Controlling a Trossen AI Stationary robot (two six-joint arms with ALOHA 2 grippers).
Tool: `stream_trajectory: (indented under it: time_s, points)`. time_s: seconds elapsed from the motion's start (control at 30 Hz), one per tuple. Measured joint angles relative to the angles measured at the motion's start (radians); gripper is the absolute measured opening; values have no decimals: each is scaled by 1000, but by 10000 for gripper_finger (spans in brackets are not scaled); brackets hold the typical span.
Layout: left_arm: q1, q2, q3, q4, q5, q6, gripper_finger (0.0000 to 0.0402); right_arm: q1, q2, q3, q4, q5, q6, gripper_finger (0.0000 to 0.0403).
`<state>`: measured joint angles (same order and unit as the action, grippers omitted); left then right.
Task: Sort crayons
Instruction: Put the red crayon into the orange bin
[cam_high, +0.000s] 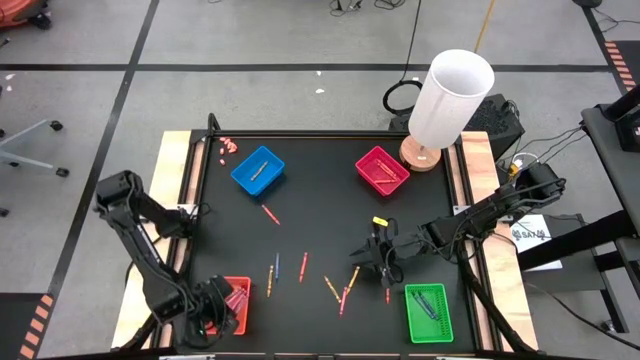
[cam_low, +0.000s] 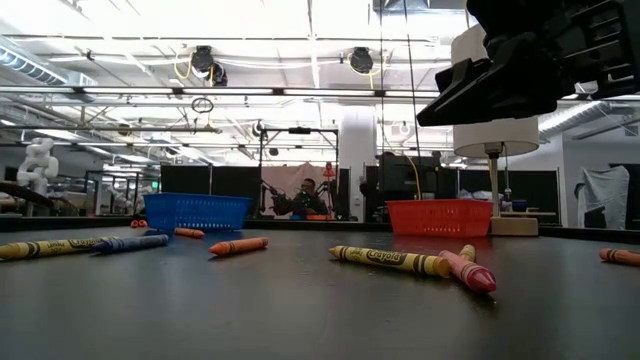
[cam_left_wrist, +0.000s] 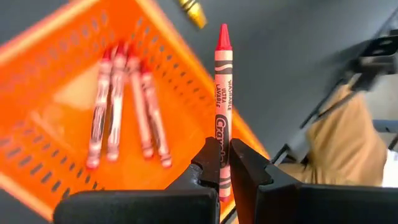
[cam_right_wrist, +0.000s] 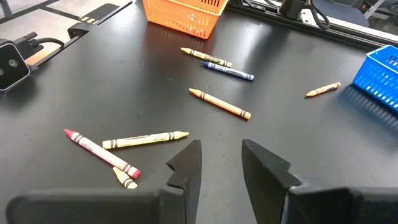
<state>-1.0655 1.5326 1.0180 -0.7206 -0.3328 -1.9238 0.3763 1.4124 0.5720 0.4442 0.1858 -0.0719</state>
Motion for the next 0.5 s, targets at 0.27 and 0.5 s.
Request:
stream_trajectory:
  time_s: [0.27, 0.5]
  points:
    - [-7, 49, 0, -38, 75, -86, 15, -2, 0, 0, 0, 0, 7, 100]
    - [-7, 54, 0, -58, 74, -124, 15, -2, 0, 0, 0, 0, 7, 100]
